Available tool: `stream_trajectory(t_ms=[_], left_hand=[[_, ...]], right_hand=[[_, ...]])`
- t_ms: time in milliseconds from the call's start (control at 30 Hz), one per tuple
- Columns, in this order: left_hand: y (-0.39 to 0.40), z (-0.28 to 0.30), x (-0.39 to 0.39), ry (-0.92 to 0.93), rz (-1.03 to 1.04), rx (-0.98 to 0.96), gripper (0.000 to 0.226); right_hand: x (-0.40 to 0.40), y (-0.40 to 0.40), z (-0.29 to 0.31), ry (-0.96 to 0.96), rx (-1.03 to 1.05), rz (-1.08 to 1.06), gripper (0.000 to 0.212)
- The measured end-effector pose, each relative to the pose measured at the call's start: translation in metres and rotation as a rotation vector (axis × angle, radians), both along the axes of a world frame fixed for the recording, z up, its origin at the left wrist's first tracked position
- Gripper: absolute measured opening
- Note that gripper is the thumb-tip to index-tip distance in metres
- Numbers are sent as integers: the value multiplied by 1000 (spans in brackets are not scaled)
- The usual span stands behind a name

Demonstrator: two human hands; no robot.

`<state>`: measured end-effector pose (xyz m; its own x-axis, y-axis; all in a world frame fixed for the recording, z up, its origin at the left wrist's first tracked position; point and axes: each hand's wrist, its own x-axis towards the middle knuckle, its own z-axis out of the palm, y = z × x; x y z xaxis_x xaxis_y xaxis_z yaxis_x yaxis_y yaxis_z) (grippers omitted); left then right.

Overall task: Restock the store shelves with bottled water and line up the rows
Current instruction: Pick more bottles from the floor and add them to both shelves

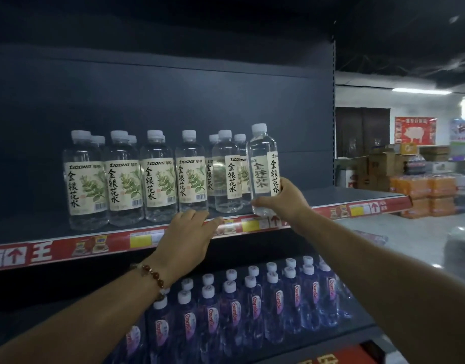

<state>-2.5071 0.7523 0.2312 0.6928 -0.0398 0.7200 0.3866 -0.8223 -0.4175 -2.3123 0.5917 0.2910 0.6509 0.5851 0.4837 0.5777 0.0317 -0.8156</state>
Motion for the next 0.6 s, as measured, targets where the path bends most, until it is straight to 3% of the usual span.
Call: stream_trajectory(t_ms=[267,433,600], left_hand=[[6,-6,3,-89,-54,-9,39],[5,-8,3,-102,-43,-7,39],[0,-7,2,-102,-15,-20,41]], right_hand=[[22,26,2,-70,-95,-52,60],[13,41,-3,-91,-145,-149,99],[3,44,0,-95,-185,-175,92]])
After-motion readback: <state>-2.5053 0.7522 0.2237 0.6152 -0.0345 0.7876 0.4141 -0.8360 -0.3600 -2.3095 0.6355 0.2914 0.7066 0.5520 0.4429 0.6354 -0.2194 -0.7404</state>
